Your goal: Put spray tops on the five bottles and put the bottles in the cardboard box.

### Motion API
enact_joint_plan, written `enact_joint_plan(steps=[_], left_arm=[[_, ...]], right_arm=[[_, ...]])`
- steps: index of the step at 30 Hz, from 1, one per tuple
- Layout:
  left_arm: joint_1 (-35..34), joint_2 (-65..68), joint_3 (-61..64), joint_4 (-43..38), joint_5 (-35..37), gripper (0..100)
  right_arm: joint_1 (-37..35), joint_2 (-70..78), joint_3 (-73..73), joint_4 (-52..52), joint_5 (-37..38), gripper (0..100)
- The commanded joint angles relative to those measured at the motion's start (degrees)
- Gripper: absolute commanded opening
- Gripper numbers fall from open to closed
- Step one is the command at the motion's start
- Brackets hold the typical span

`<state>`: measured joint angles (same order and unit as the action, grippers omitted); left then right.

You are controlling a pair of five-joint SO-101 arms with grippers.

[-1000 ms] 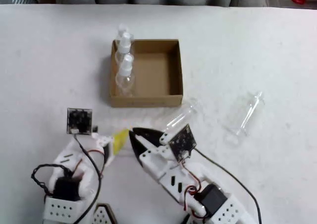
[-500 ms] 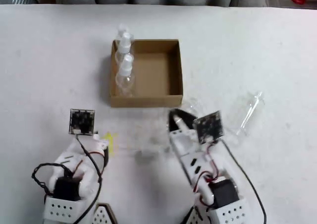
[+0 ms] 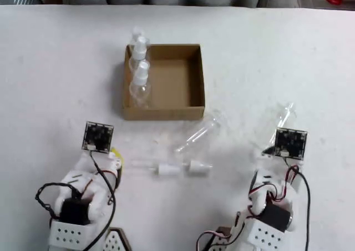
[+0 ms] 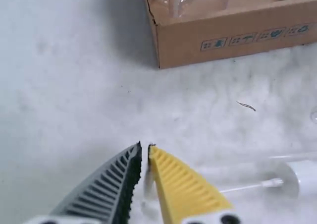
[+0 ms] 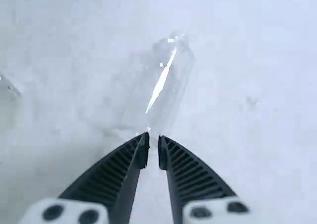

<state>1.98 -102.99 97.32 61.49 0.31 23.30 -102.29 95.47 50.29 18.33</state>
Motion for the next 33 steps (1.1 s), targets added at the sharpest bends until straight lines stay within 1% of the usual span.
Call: enact_joint_plan(steps=[1,3,4,7,8,10,13,18,20,24,27,30,33], left_arm=[[-0.4,-1.45,-0.26,-1.93,-0.53,2],[-0.4,-1.45,-0.35,-2.37,-2.02,3],[-0.4,-1.45,-0.53,-2.37,-5.27,3],[-0.4,-1.45,-2.37,-1.58,-21.01,3],[-0.22,-1.45,-3.25,-0.7,-24.79,3],[0.4,-1.45,-5.27,1.32,-28.31,3],[4.7,-1.36,-10.2,5.89,-33.67,3],[14.55,-1.1,-21.01,13.54,-34.81,3],[17.27,1.54,-24.88,15.38,-35.25,3],[21.85,14.02,-31.12,15.65,-38.07,3],[26.95,23.16,-35.08,15.56,-40.09,3],[33.1,28.7,-37.36,15.12,-40.97,3],[37.49,32.84,-37.45,11.78,-42.64,4]], right_arm=[[1.63,-0.66,1.41,-2.59,2.9,1.7],[1.27,-0.48,1.41,-2.07,4.48,1.6],[1.19,-0.66,1.41,-1.54,5.01,1.7],[1.1,-0.48,1.41,-1.01,6.51,1.7],[1.1,-0.48,1.41,-1.01,6.86,1.7],[1.1,-0.4,1.41,-1.01,6.86,1.7],[1.19,-0.4,1.41,-1.01,6.86,1.7],[1.19,-0.4,1.41,-0.92,6.86,1.7],[1.19,-0.4,1.41,-0.57,6.86,1.7],[1.19,-0.4,1.41,-0.48,6.86,1.7],[1.19,-0.4,1.41,-0.4,6.86,1.7],[1.19,-0.4,1.41,-0.31,6.86,1.7],[1.19,-0.4,1.41,-0.31,6.86,1.7]])
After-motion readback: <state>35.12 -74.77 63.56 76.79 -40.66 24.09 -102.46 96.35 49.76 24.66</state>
